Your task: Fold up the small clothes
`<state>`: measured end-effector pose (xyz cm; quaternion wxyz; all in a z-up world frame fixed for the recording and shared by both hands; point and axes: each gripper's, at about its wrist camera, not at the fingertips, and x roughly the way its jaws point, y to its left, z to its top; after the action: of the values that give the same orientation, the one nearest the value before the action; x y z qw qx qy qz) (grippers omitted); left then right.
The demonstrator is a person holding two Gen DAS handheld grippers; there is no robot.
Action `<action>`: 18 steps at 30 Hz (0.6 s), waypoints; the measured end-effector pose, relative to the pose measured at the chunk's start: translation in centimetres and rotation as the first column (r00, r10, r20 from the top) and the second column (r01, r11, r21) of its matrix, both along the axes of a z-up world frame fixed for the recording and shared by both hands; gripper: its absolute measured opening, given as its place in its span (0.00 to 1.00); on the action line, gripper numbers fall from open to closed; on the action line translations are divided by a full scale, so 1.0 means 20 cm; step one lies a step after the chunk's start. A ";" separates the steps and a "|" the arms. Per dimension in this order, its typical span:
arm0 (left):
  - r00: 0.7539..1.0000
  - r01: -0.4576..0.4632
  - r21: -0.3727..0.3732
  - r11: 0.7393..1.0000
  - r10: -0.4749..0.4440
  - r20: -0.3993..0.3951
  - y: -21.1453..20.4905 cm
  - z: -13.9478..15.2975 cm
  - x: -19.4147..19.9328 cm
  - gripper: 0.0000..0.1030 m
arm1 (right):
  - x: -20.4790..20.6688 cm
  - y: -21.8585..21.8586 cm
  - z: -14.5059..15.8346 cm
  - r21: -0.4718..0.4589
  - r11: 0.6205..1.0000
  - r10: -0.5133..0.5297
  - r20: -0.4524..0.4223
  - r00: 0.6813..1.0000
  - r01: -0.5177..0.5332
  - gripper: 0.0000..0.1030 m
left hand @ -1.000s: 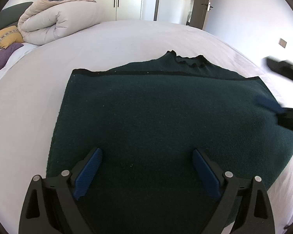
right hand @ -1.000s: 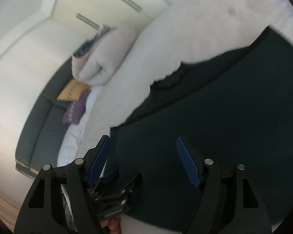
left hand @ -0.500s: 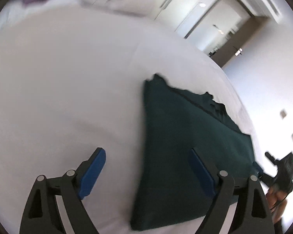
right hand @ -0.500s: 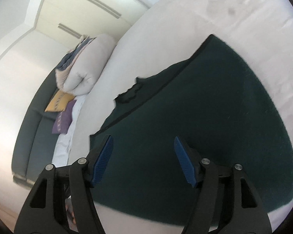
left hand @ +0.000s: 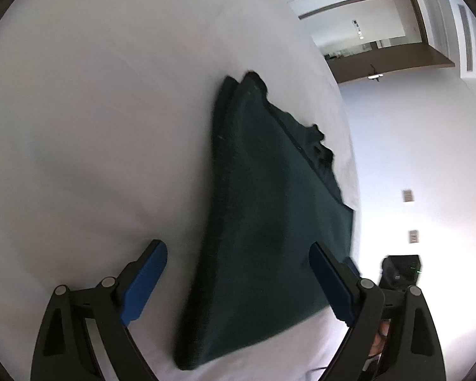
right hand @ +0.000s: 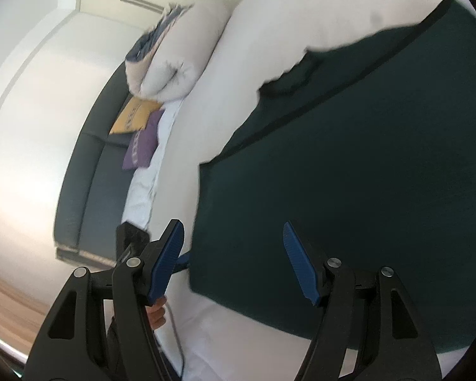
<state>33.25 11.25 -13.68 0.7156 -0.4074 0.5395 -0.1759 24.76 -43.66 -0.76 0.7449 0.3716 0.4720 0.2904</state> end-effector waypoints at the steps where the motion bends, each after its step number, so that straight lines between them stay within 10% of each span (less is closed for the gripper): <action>1: 1.000 0.014 -0.012 1.000 -0.014 -0.014 -0.01 -0.01 0.01 0.89 | 0.01 0.04 0.00 0.003 1.000 0.019 -0.009 1.000 -0.019 0.63; 12: 0.997 0.032 -0.139 0.990 -0.040 -0.061 -0.05 -0.08 0.04 0.54 | 0.19 0.42 -0.03 0.038 0.990 0.139 -0.077 0.987 -0.136 0.63; 15: 0.998 0.000 -0.158 0.988 -0.011 -0.069 -0.01 -0.11 0.01 0.21 | 0.22 0.52 -0.04 0.030 0.986 0.168 -0.088 0.982 -0.166 0.63; 18: 0.998 -0.026 -0.182 0.983 0.015 -0.065 0.01 -0.14 -0.01 0.17 | 0.25 0.61 -0.07 0.029 0.980 0.201 -0.098 0.975 -0.199 0.63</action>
<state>32.96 11.42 -16.50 0.6594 -0.4823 0.5392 -0.2044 29.78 -31.54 -2.15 0.6836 0.3435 0.5411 0.3491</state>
